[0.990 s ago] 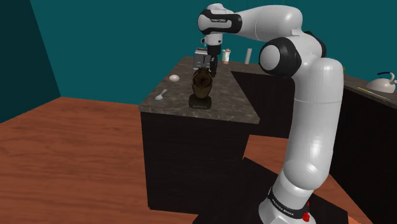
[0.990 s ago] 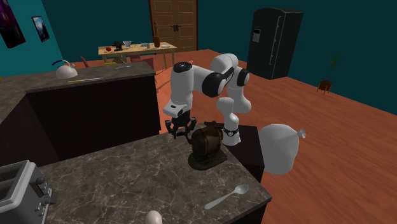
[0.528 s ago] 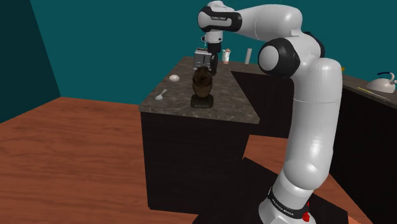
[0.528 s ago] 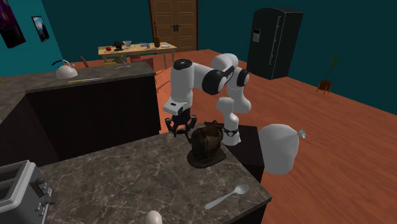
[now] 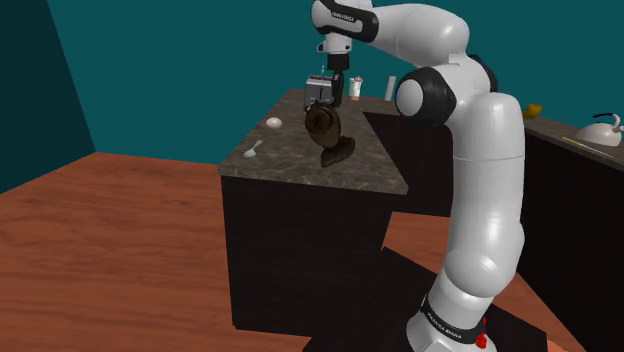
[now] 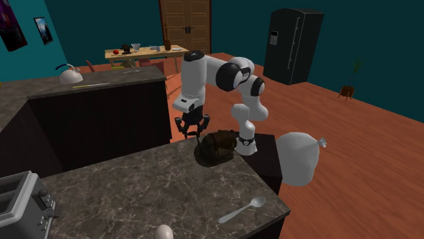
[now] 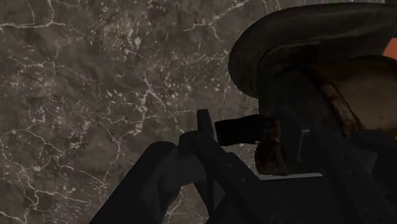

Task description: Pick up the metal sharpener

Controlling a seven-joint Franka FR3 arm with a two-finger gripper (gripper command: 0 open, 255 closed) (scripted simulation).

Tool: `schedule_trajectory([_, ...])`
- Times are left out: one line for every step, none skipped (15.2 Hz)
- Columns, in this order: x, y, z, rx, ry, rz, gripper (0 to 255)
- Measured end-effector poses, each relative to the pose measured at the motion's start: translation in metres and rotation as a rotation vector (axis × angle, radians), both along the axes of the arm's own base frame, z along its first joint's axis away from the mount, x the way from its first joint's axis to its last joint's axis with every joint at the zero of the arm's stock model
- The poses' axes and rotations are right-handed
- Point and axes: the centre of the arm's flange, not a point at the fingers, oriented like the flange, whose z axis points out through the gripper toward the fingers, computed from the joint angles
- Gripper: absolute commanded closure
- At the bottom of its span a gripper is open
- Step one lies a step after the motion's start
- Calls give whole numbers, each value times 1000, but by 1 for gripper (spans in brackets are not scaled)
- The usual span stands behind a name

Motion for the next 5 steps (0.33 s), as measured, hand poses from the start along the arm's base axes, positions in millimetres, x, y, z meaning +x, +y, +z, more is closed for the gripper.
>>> schedule_trajectory([0,0,5,0,0,0,255])
schedule_trajectory([-1,0,10,0,0,0,255])
schedule_trajectory([0,1,16,0,0,0,255])
schedule_trajectory([0,0,22,0,0,0,255])
schedule_trajectory([-1,0,24,0,0,0,255])
